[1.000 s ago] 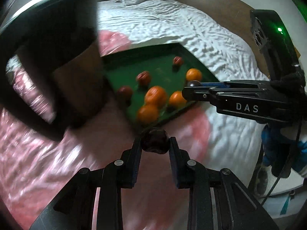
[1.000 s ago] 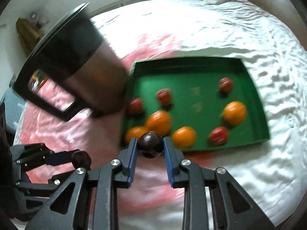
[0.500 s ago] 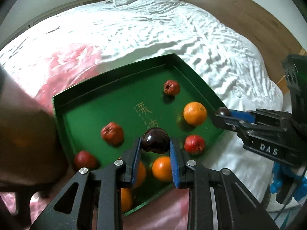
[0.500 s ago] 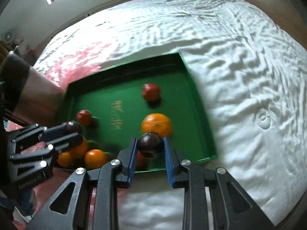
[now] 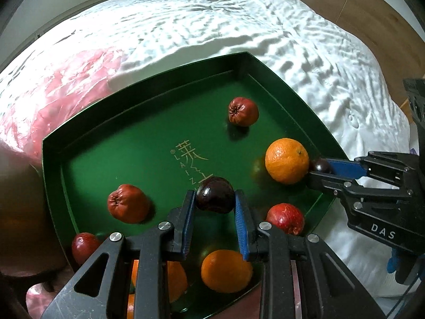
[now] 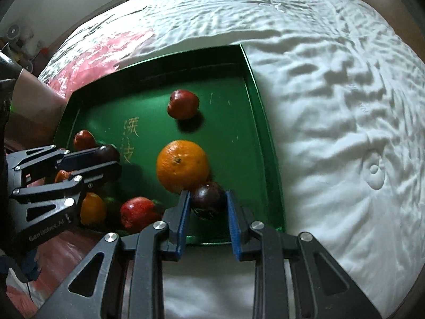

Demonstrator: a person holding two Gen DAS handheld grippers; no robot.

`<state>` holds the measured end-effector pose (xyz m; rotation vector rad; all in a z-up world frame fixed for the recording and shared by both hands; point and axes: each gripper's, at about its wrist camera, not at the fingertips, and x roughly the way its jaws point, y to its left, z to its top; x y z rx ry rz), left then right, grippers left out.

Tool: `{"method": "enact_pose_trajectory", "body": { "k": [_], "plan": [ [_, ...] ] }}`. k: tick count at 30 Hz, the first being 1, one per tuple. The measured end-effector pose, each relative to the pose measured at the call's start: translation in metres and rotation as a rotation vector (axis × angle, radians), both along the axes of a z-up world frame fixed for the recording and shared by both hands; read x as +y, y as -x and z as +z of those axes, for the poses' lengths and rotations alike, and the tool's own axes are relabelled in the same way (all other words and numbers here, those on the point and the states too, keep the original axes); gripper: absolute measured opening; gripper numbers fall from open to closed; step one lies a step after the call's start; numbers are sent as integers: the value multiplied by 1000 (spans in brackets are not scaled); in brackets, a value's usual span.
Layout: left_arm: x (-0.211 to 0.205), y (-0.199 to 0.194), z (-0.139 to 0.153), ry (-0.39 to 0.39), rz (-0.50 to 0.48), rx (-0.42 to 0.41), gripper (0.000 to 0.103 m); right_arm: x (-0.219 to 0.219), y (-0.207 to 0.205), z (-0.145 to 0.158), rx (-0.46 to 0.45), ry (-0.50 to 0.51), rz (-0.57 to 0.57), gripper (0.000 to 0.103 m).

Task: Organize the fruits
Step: 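Open the right gripper over the tray while the left gripper releases its plum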

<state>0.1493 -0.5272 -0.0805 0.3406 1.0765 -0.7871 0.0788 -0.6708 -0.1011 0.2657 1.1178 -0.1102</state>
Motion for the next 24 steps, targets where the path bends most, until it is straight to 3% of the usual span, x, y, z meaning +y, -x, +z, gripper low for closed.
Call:
{"method": "enact_pose_trajectory", "body": {
  "k": [24],
  "plan": [
    [-7, 8, -9, -26, 56, -12, 25, -5, 10, -6, -16, 4, 37, 48]
  ]
}}
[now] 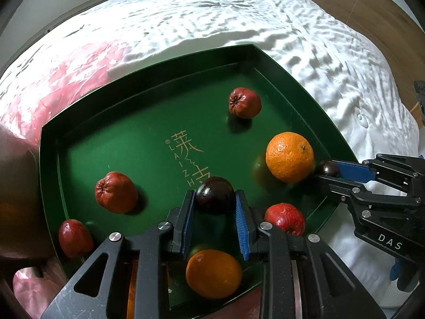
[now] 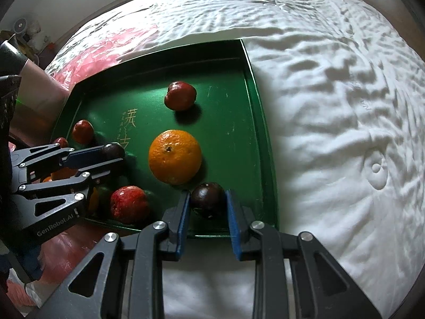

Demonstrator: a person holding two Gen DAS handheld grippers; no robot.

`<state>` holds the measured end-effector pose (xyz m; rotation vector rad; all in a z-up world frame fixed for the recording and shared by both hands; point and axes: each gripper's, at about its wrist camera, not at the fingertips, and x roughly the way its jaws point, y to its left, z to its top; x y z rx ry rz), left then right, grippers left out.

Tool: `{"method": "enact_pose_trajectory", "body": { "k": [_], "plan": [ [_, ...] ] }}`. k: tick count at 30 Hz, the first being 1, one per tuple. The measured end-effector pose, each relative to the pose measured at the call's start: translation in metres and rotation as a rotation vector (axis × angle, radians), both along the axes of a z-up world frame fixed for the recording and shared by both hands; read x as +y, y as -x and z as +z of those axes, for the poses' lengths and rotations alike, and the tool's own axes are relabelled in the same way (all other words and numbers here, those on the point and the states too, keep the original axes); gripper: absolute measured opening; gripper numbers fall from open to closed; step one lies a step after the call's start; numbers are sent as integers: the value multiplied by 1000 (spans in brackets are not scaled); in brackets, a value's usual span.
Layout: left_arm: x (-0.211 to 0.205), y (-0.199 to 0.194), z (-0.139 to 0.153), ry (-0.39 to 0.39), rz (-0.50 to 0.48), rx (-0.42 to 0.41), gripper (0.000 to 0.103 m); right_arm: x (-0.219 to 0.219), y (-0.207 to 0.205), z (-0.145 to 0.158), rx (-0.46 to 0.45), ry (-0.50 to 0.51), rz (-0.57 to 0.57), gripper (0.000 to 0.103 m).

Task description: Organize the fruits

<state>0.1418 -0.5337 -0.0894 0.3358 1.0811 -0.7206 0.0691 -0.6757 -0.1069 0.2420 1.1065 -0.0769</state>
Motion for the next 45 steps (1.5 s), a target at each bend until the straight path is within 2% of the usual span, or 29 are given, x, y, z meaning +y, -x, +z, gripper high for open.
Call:
{"method": "enact_pose_trajectory", "body": {
  "k": [2, 6, 10, 12, 16, 19, 25, 31, 37, 45],
  "plan": [
    [0, 0, 0, 2, 3, -2, 26, 0, 1, 0, -5, -2, 0, 54],
    [2, 0, 1, 10, 17, -6, 35, 4, 1, 0, -11, 6, 3, 67],
    [1, 2, 2, 10, 12, -16, 37, 6, 1, 0, -15, 16, 5, 73],
    [4, 3, 3, 15, 20, -18, 43, 7, 1, 0, -18, 20, 2, 80],
    [8, 5, 8, 31, 31, -32, 46, 11, 4, 3, -29, 32, -5, 93],
    [12, 8, 14, 43, 34, -61, 53, 13, 8, 6, -42, 42, -20, 102],
    [28, 15, 31, 82, 47, -106, 55, 20, 18, 16, -63, 71, -43, 103],
    [52, 36, 57, 129, 20, -167, 58, 32, 33, 31, -100, 93, -79, 103],
    [91, 56, 76, 156, 24, -187, 62, 69, 47, 49, -152, 95, -80, 103],
    [148, 73, 83, 166, 63, -202, 66, 118, 56, 56, -189, 90, -47, 103]
  ]
}}
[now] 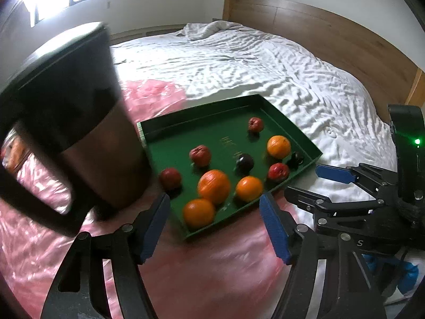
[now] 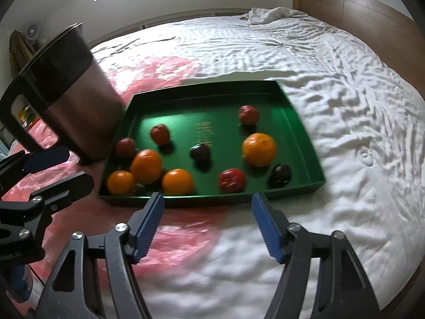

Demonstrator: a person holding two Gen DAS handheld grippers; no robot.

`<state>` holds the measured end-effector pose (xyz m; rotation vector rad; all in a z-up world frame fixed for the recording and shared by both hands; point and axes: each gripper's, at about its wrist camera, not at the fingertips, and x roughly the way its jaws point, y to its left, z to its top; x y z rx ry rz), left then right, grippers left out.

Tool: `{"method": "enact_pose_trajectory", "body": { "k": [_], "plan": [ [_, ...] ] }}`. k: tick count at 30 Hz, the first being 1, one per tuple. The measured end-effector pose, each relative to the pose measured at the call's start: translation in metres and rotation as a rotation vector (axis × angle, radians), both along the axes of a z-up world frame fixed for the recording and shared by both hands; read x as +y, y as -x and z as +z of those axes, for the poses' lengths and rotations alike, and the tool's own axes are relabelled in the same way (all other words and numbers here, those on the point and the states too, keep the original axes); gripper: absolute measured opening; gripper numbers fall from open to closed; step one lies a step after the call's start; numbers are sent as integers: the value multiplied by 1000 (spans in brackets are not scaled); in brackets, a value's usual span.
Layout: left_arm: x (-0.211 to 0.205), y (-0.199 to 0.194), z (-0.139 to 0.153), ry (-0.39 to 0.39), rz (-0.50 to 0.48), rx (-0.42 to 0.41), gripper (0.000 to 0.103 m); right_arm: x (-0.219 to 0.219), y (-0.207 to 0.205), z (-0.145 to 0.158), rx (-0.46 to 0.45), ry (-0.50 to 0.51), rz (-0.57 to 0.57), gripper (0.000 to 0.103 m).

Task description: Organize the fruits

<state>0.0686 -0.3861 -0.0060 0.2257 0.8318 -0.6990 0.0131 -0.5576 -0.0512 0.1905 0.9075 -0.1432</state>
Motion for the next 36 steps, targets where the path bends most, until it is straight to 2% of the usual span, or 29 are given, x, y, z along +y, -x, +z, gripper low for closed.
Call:
{"method": "enact_pose_trajectory", "body": {
  "k": [3, 10, 20, 22, 24, 29, 36],
  "plan": [
    [19, 3, -1, 6, 28, -4, 74, 16, 2, -1, -5, 3, 13, 103],
    [62, 8, -6, 24, 85, -20, 77, 53, 3, -2, -34, 23, 39, 103],
    [126, 19, -21, 25, 262, -89, 79, 107, 6, -8, -126, 42, 86, 103],
    [136, 27, -19, 22, 287, -112, 80, 118, 12, -6, -145, 46, 99, 103],
    [146, 36, -14, 41, 303, -125, 89, 126, 17, -3, -162, 51, 109, 103],
    [162, 57, 2, 66, 344, -155, 97, 144, 33, 14, -188, 73, 132, 103],
    [175, 77, 16, 58, 391, -174, 100, 157, 51, 27, -194, 91, 144, 103]
  ]
}}
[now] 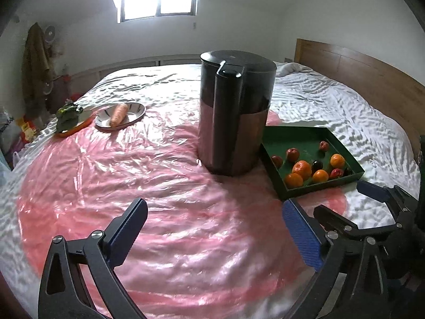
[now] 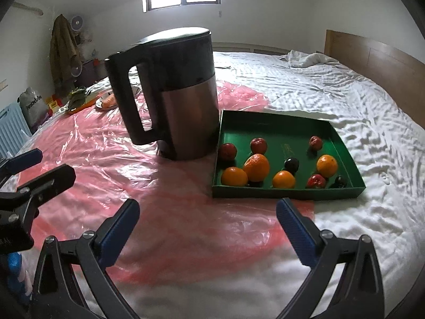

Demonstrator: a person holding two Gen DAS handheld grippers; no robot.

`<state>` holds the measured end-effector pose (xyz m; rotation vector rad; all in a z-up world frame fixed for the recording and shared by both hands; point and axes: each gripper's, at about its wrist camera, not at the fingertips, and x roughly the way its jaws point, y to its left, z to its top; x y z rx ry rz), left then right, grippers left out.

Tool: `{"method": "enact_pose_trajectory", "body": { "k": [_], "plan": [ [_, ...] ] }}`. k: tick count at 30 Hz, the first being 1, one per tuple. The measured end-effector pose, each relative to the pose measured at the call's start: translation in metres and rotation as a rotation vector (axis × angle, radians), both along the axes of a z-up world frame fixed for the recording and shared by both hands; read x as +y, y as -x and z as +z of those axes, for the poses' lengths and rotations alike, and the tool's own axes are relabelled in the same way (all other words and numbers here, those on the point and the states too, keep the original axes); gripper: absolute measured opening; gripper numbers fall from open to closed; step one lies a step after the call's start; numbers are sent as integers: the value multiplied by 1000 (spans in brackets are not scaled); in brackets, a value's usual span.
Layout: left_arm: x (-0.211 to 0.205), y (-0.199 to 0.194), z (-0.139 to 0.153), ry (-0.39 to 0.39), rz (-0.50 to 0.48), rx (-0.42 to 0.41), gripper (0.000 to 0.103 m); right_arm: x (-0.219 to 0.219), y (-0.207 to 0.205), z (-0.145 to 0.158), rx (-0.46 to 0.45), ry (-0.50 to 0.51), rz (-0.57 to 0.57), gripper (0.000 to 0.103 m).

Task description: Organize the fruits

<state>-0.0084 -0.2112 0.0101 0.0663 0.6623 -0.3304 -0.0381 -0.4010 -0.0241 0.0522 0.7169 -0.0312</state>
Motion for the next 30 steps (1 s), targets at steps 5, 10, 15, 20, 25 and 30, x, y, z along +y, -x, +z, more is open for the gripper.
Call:
{"method": "enact_pose_trajectory", "body": {
  "k": [5, 10, 15, 20, 25, 30],
  "plan": [
    [1, 9, 5, -14, 6, -9, 100, 3, 11, 6, -4, 10, -2, 103],
    [2, 14, 9, -14, 2, -14, 100, 5, 16, 13, -21, 15, -1, 103],
    [1, 15, 12, -20, -3, -19, 100, 5, 18, 18, -32, 18, -6, 103],
    [0, 15, 13, -19, -6, -22, 100, 0, 17, 21, -36, 21, -25, 103],
    [0, 15, 13, -19, -8, -20, 100, -3, 17, 22, -41, 22, -35, 103],
    [0, 15, 13, -20, -9, -20, 100, -3, 16, 22, -40, 24, -35, 103]
  ]
}}
